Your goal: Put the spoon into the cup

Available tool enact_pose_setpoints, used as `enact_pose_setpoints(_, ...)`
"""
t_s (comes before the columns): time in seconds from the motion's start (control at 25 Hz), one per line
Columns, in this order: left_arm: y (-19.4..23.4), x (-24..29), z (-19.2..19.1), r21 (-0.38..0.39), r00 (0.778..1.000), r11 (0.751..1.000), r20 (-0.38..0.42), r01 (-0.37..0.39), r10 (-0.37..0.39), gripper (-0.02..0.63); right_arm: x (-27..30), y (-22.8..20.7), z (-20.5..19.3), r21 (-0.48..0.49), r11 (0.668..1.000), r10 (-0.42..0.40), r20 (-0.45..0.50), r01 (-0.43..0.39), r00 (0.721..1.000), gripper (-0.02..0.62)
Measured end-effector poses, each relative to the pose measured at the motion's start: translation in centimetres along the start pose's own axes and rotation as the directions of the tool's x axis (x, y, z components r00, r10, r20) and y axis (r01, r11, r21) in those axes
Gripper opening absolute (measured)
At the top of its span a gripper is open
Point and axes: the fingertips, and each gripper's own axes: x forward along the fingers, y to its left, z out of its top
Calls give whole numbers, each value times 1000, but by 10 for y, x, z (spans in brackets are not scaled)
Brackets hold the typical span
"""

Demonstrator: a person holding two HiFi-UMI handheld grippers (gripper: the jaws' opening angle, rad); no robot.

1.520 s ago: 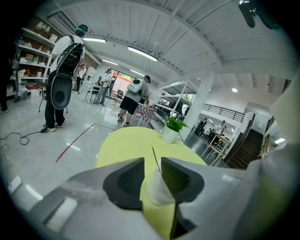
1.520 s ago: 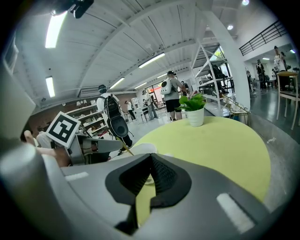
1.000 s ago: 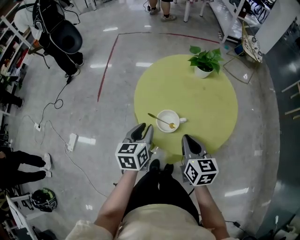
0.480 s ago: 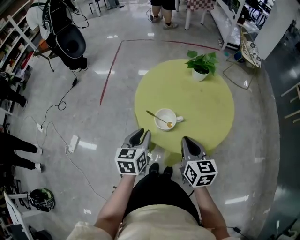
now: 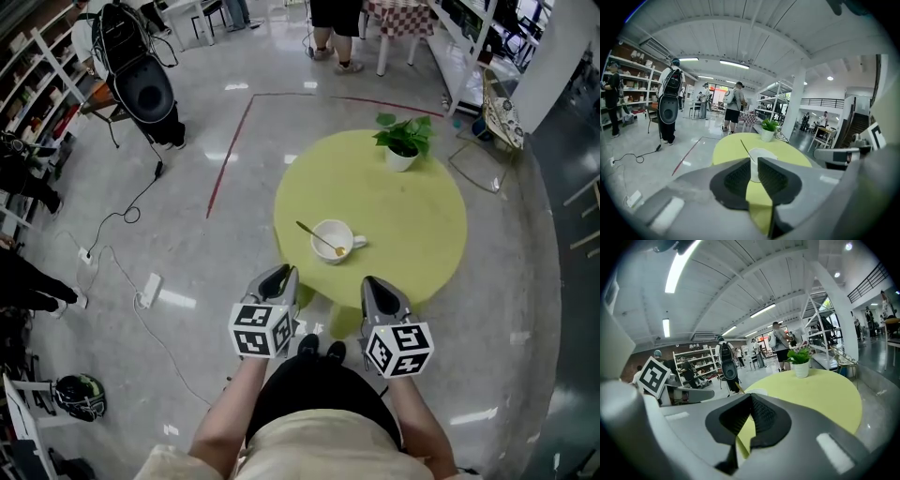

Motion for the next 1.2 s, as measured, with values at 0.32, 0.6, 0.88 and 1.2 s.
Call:
enact_pose_setpoints(0.32, -6, -14, 3, 20, 1000, 1000, 24, 5, -5, 25, -13, 5, 9, -26, 1000, 6, 35, -5, 999, 0)
enact_pose_setpoints(0.6, -8, -23, 8, 41, 998, 999, 52, 15, -18, 9, -21, 11, 16, -49, 999, -10, 84, 14, 996, -2)
enact_pose_setpoints(0.88, -11, -37, 10, 54, 996, 997, 65, 50, -53, 9, -33, 26, 19, -63, 997, -33, 115, 41, 993, -2)
enact_pose_setpoints(1.2, -17, -65, 12, 102, 992, 991, 86, 81, -90, 9, -53, 45, 16, -77, 994, -65, 146, 77, 987, -2)
